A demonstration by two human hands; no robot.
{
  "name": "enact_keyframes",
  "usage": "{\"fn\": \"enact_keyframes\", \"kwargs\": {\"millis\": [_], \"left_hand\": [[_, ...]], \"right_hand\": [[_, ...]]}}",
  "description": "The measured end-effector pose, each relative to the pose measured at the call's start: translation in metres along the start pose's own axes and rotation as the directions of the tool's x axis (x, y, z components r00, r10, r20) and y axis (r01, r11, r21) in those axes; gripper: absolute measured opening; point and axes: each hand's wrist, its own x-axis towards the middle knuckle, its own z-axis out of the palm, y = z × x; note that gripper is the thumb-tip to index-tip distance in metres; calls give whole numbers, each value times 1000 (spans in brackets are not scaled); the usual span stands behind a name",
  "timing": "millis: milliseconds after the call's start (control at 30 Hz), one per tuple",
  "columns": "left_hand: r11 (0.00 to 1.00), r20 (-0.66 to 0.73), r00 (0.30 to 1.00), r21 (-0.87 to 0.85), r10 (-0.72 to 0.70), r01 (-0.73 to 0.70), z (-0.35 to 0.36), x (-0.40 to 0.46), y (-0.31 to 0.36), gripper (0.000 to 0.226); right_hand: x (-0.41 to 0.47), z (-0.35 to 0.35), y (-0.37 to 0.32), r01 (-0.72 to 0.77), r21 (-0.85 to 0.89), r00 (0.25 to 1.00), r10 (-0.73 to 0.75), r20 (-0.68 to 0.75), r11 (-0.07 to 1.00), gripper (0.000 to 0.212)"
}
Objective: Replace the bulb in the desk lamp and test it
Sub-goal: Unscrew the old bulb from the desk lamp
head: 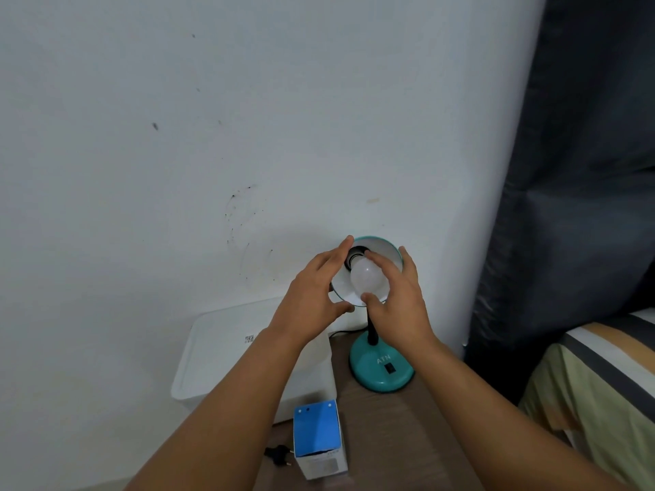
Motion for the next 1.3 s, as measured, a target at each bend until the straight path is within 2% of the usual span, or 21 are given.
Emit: {"fn": "enact_keyframes", "kwargs": {"millis": [100, 200, 300, 400, 567, 667, 767, 867, 1033, 1167, 1233, 1300], "left_hand": [[1000, -5, 1000, -4, -2, 2, 1, 0, 0, 106], [1000, -12, 1000, -12, -12, 12, 2, -1, 0, 103], [999, -6, 1000, -19, -27, 27, 3, -2, 0, 104], [999, 0, 1000, -33, -25, 25, 2, -2, 0, 107], [999, -7, 1000, -38, -15, 15, 3, -3, -1, 107], [999, -12, 1000, -43, -17, 16, 2, -3, 0, 101], [999, -9, 999, -36, -31, 31, 2, -3, 1, 101], [999, 1, 999, -30, -33, 33, 2, -3, 0, 106], [999, -2, 1000, -42, -27, 27, 2, -3, -1, 106], [999, -7, 999, -37, -35, 35, 2, -3, 0, 102], [999, 1, 999, -29, -44, 44, 2, -3, 0, 104], [998, 11, 999, -43, -47, 47, 2, -2, 0, 105]], "right_hand": [[-1, 0, 1, 2, 59, 1000, -2, 5, 998, 73], [0, 4, 1, -66, 87, 997, 69, -26, 994, 83], [2, 9, 1, -105, 70, 991, 110, -78, 992, 74], [1, 12, 4, -45, 54, 997, 48, -59, 998, 63], [0, 9, 7, -19, 95, 1000, 18, 9, 995, 74], [-1, 9, 8, -42, 121, 999, 44, -12, 992, 82], [1, 11, 4, -100, 125, 991, 111, -78, 987, 74], [1, 11, 3, -59, 131, 996, 67, -58, 990, 62], [0, 9, 6, -18, 144, 1000, 19, -6, 989, 71], [1, 11, 5, -86, 128, 995, 92, -44, 988, 81], [2, 10, 3, -102, 126, 990, 112, -80, 987, 73], [1, 11, 4, -81, 123, 995, 88, -55, 989, 63]]}}
